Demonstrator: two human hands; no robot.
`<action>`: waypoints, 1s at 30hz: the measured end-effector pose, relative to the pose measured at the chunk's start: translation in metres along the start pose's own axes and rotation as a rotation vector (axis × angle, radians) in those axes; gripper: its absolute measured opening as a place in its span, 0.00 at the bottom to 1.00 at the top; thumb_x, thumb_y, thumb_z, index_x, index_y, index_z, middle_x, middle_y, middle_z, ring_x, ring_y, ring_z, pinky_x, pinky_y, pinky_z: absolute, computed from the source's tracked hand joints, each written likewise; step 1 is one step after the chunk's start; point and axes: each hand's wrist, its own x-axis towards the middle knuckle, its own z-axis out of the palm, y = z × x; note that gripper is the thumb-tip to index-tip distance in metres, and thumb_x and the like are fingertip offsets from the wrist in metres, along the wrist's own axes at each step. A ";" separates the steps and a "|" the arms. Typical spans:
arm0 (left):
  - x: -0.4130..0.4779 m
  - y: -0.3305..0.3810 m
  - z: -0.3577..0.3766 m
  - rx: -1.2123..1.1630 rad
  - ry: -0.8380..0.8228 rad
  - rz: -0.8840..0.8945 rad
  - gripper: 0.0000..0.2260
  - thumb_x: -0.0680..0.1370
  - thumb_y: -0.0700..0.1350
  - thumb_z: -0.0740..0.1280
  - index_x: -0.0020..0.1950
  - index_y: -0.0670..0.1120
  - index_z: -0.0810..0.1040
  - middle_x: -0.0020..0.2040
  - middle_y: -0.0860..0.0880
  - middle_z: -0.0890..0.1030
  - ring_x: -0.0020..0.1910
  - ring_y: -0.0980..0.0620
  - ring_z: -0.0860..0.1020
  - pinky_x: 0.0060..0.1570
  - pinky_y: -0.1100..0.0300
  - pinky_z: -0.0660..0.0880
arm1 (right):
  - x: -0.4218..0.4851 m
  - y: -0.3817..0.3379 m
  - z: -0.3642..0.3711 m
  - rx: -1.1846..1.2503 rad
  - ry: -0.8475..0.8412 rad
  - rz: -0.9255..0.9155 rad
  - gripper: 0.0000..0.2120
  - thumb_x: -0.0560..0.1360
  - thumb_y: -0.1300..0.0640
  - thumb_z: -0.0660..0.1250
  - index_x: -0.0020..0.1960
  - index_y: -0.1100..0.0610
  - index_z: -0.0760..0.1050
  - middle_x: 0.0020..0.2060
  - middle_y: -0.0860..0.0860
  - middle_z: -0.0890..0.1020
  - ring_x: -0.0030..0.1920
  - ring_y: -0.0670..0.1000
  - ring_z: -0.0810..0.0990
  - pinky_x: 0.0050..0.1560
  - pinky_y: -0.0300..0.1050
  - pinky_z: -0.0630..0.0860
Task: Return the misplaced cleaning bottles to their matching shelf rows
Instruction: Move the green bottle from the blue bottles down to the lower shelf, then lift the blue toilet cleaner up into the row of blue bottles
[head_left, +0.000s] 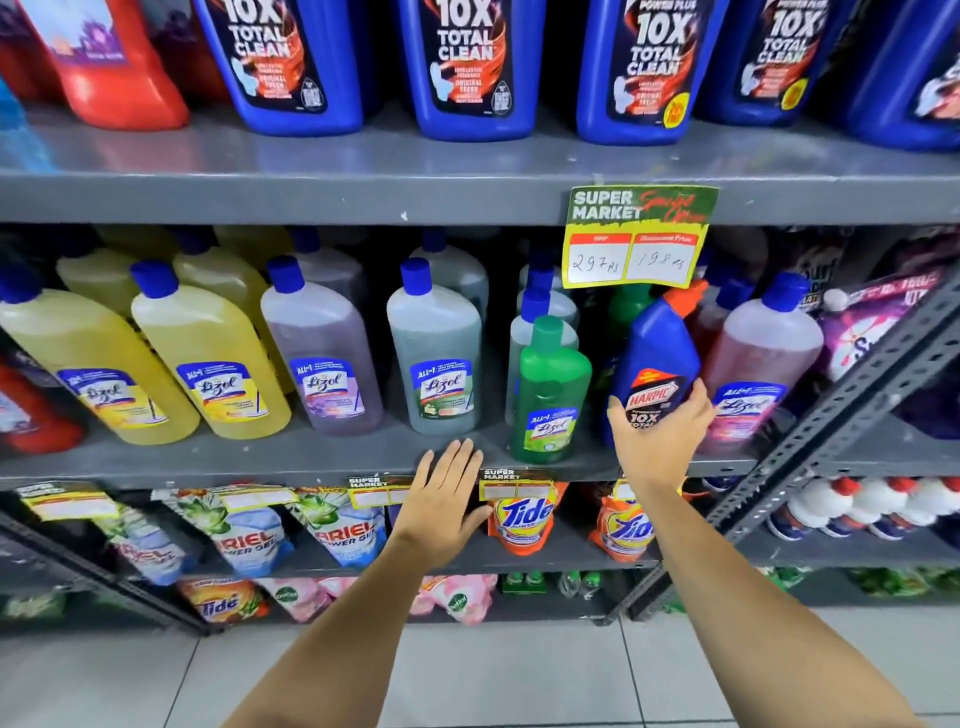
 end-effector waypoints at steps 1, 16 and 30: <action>0.000 0.000 0.000 0.011 0.007 0.000 0.35 0.82 0.64 0.40 0.78 0.40 0.61 0.77 0.41 0.63 0.76 0.43 0.59 0.74 0.45 0.50 | 0.003 0.000 0.002 -0.011 -0.027 0.003 0.50 0.65 0.48 0.78 0.76 0.64 0.55 0.72 0.63 0.63 0.74 0.61 0.60 0.73 0.52 0.58; -0.007 0.005 -0.005 0.071 -0.031 -0.001 0.34 0.84 0.60 0.38 0.74 0.37 0.66 0.73 0.39 0.69 0.72 0.41 0.67 0.68 0.43 0.56 | -0.006 -0.009 -0.021 0.035 -0.096 0.095 0.54 0.57 0.45 0.83 0.74 0.58 0.60 0.67 0.55 0.75 0.66 0.58 0.75 0.66 0.54 0.72; 0.070 0.060 -0.314 0.109 0.847 0.377 0.22 0.81 0.49 0.57 0.73 0.42 0.69 0.71 0.43 0.72 0.70 0.43 0.69 0.64 0.47 0.64 | 0.020 -0.169 -0.180 0.391 0.165 -0.408 0.48 0.52 0.38 0.81 0.65 0.58 0.69 0.48 0.54 0.82 0.43 0.52 0.80 0.45 0.32 0.75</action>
